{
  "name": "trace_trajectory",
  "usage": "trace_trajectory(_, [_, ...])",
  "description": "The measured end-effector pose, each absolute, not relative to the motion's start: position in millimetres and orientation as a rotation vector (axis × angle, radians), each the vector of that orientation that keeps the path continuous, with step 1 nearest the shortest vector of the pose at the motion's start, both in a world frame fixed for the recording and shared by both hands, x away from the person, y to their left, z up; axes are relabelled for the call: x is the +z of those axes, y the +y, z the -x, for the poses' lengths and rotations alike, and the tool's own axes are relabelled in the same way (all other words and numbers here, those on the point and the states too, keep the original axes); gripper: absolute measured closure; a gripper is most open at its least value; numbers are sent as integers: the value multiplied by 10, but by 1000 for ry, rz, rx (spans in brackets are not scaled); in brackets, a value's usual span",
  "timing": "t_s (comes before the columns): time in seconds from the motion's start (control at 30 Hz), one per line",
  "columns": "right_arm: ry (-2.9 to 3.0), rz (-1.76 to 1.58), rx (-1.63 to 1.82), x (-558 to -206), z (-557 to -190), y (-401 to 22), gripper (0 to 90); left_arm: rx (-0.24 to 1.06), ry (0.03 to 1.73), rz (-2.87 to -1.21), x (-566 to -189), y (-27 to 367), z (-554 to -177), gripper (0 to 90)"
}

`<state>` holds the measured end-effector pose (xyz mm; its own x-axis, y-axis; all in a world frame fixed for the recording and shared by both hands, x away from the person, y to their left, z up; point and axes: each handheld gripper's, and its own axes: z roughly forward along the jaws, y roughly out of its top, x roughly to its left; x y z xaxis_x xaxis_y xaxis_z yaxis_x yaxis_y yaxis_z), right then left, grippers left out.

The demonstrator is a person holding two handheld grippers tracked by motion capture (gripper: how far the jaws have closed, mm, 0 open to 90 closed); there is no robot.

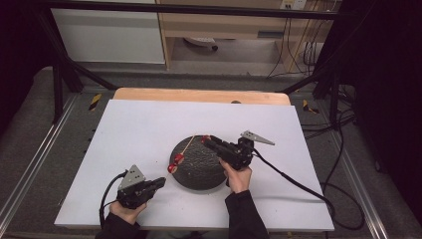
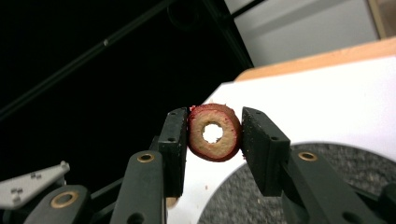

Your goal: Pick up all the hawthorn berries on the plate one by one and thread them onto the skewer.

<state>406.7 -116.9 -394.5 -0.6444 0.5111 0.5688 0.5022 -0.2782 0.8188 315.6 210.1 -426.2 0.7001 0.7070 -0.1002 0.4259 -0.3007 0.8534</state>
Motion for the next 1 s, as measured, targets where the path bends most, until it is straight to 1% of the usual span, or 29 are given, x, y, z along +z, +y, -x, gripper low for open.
trace_trajectory(0.47, [1644, -1322, 2237, -3926, -4086, -1160, 622, 342, 865, -1907, -4256, 2016, -3124, 881])
trace_trajectory(1.0, [1450, -1355, 2333, -4047, -4138, -1074, 623, 313, 858, -1894, -4282, 1863, -3117, 881])
